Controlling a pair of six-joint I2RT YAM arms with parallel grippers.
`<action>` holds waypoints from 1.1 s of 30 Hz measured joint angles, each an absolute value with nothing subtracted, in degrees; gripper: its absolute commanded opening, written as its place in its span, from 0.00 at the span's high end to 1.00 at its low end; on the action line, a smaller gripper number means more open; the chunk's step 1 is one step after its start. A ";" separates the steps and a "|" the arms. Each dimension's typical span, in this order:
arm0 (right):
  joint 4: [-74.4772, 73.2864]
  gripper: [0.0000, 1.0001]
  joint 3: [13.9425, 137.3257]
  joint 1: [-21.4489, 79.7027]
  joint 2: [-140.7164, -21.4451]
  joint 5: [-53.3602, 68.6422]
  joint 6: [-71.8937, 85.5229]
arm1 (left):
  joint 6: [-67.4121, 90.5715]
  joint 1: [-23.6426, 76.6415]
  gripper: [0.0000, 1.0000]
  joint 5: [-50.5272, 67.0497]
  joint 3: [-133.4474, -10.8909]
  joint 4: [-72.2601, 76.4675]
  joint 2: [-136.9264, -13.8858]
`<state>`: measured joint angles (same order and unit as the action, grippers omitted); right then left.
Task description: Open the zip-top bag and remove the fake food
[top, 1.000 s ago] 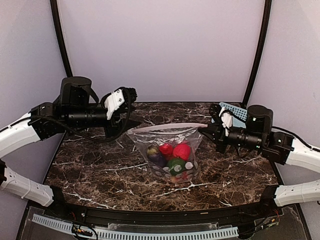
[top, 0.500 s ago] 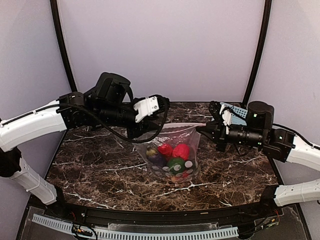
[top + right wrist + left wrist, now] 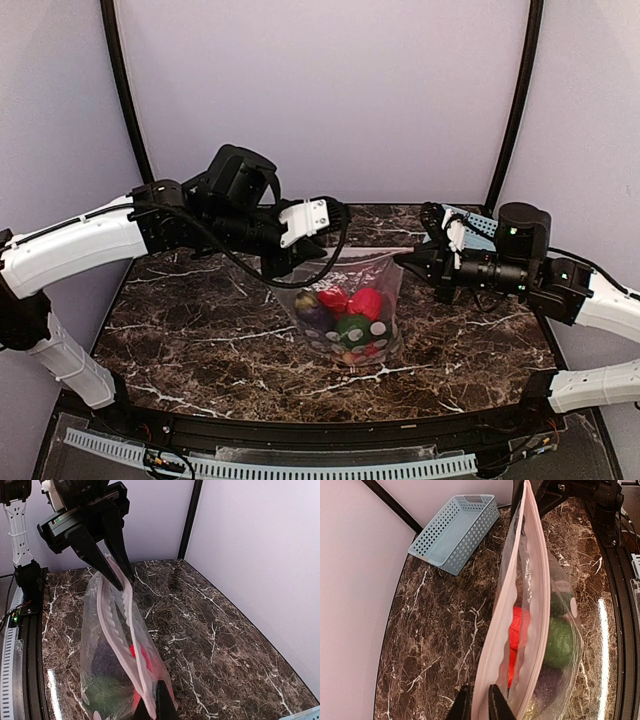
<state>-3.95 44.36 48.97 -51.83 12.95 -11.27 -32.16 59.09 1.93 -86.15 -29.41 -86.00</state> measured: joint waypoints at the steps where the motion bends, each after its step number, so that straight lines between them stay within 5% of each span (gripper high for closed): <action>1: -3.95 1.00 44.36 48.97 -51.81 12.86 -11.27 | -32.27 59.09 0.84 2.09 -86.15 -29.58 -86.21; 7: -4.08 1.00 44.34 48.97 -51.05 12.49 -11.27 | -32.49 59.11 0.99 2.79 -86.48 -30.24 -86.67; 17: -2.72 1.00 44.14 48.97 -51.99 10.20 -11.25 | -28.91 58.00 0.99 2.09 -86.63 -28.75 -86.35; 33: 7.99 1.00 65.98 48.97 -83.11 12.53 -11.46 | -13.69 47.59 0.99 -4.73 -77.93 -27.11 -71.83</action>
